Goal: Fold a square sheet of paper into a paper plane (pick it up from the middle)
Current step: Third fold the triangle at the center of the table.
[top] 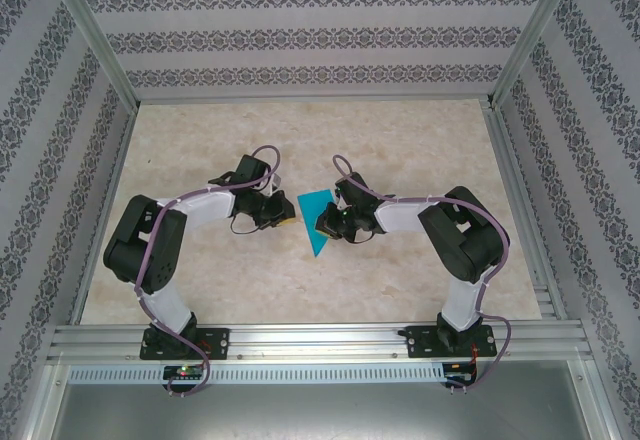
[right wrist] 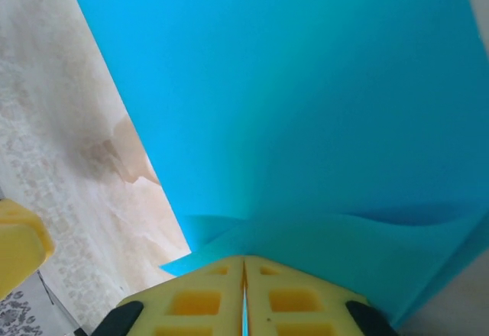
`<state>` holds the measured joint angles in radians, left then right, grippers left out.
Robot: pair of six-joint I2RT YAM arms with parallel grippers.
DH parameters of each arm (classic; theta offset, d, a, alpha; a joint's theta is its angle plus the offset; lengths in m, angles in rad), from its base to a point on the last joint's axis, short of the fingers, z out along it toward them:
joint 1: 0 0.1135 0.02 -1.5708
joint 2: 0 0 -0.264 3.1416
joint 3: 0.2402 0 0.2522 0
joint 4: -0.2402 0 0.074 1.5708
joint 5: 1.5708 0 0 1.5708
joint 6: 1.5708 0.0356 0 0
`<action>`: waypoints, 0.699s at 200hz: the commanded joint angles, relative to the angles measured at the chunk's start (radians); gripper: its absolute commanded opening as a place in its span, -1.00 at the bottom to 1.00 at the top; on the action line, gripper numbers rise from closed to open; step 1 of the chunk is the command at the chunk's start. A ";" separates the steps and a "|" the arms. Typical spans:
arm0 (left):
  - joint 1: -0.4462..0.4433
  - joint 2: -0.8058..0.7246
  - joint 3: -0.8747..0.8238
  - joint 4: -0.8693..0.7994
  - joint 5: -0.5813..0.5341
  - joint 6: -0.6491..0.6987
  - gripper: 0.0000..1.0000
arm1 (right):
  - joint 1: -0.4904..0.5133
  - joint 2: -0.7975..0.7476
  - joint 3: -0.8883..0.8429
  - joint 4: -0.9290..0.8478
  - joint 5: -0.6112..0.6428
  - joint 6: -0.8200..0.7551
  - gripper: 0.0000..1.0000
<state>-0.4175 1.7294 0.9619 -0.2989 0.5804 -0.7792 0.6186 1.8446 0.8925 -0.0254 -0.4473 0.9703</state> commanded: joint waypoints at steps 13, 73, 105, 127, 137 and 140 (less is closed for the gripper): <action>-0.054 0.013 -0.001 0.085 0.056 -0.033 -0.81 | -0.010 0.023 0.001 -0.096 0.030 -0.028 -1.00; -0.116 0.076 0.042 0.083 0.064 -0.029 -0.98 | -0.008 0.048 0.023 -0.121 0.034 -0.028 -1.00; -0.135 0.111 0.070 0.068 0.049 -0.025 -1.00 | -0.008 0.049 0.023 -0.123 0.032 -0.025 -1.00; -0.135 0.126 0.082 0.053 0.016 -0.023 -1.00 | -0.008 0.049 0.023 -0.125 0.030 -0.026 -1.00; -0.135 0.133 0.088 0.047 0.004 -0.021 -1.00 | -0.009 0.047 0.022 -0.123 0.030 -0.024 -1.00; -0.135 0.135 0.089 0.045 0.000 -0.020 -1.00 | -0.009 0.046 0.020 -0.123 0.030 -0.024 -1.00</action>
<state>-0.5400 1.8408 1.0126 -0.2558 0.6197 -0.7990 0.6128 1.8526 0.9203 -0.0765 -0.4503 0.9619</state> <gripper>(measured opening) 0.066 0.043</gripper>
